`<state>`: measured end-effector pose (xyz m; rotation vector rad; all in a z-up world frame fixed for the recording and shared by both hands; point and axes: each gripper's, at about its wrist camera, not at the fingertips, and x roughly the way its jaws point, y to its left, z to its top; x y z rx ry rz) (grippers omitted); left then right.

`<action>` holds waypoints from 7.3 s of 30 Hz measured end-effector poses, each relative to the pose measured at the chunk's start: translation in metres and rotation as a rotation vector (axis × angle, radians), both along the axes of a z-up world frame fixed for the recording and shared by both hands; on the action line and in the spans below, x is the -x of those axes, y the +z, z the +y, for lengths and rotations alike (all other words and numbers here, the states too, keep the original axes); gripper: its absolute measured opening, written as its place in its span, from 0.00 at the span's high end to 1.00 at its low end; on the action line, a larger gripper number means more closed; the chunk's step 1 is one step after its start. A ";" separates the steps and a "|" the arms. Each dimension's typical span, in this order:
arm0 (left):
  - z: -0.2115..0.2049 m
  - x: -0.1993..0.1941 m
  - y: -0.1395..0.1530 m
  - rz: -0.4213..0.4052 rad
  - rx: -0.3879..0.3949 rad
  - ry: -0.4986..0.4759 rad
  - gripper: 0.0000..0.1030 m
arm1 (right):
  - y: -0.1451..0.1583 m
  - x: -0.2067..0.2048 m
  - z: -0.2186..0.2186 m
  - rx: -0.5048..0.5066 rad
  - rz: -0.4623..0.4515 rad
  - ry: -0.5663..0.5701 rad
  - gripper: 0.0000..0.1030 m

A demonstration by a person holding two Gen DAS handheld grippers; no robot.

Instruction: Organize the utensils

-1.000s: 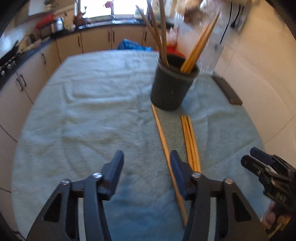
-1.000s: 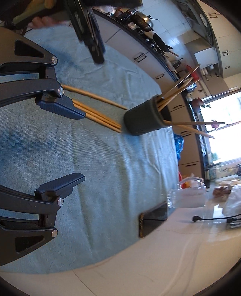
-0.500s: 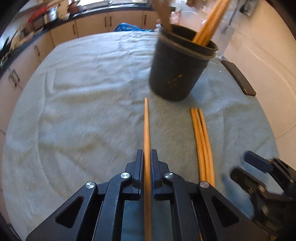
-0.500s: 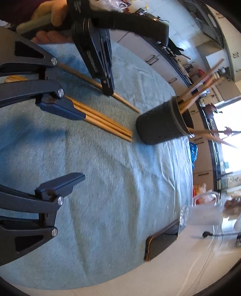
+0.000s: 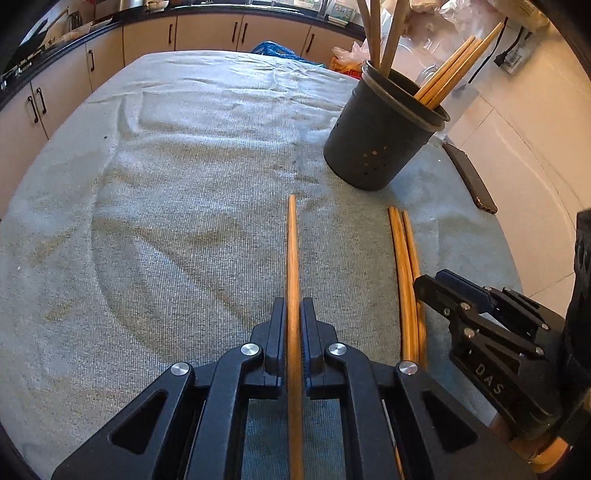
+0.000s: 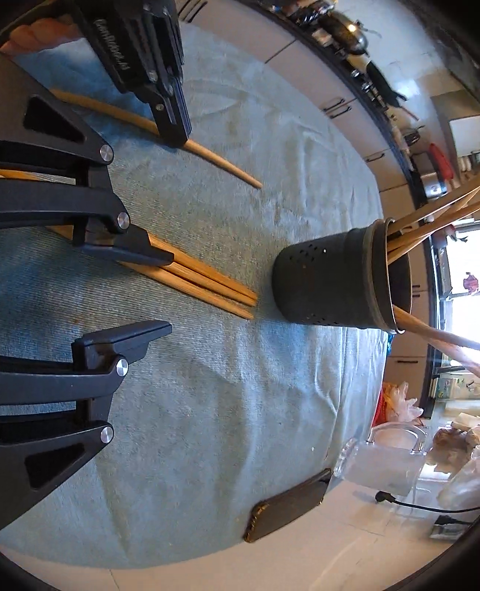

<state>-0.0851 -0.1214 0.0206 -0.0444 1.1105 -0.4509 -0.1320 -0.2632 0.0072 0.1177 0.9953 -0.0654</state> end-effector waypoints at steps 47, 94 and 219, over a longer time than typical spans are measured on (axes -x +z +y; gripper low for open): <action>-0.013 -0.047 0.004 0.051 -0.040 -0.007 0.95 | 0.009 -0.016 -0.040 0.024 0.095 -0.084 0.94; 0.014 0.133 0.185 -0.530 0.080 -0.066 0.95 | 0.170 0.154 -0.034 -0.060 -0.506 -0.037 0.94; 0.031 0.028 0.048 -0.072 0.020 0.037 0.76 | -0.001 0.006 0.017 0.055 0.033 0.080 0.65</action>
